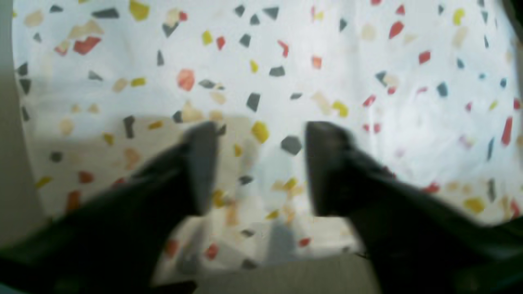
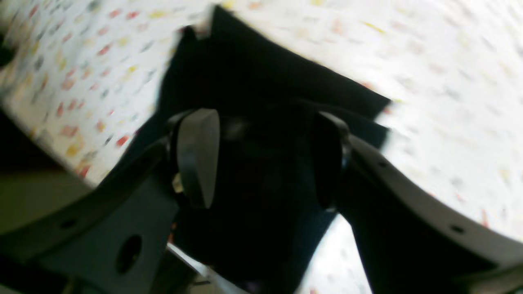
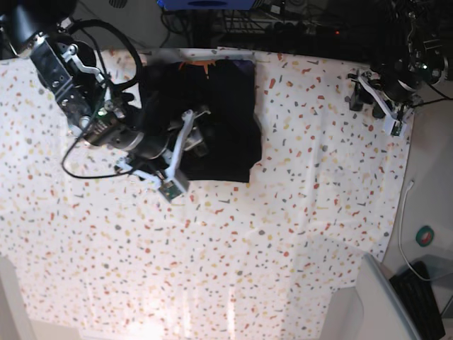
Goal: Layout the t-shirt on the table in an organized manner, then fold the t-shirt properly
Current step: 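Press and smooth the folded shirt's top with the right gripper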
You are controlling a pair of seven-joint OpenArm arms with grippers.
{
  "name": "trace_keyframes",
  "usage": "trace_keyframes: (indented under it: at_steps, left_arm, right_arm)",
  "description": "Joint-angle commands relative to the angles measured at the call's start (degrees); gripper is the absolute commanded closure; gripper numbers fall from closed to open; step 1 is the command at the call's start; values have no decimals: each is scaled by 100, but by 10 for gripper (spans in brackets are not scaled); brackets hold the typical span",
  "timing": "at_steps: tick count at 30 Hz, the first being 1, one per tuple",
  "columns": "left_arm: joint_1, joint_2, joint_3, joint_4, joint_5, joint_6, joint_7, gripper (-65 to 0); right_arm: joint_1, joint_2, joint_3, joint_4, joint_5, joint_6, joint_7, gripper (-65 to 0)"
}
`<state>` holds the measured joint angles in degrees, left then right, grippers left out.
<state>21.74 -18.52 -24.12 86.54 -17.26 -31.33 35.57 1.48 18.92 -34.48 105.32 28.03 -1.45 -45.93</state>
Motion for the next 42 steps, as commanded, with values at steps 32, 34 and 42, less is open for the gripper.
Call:
trace_keyframes:
  at_steps: [32, 34, 42]
  left_arm:
    - [266, -25, -274, 53, -55, 34, -107, -397]
    - [266, -25, -291, 53, -55, 34, -107, -397]
    - [248, -25, -274, 45, -55, 34, -107, -397]
  right_arm:
    - [2257, -1966, -2025, -4163, -689, 27, 879, -335]
    - [2239, -1966, -2016, -4127, -698, 27, 888, -260]
    - [2143, -1931, -1998, -3723, -689, 35, 870, 0]
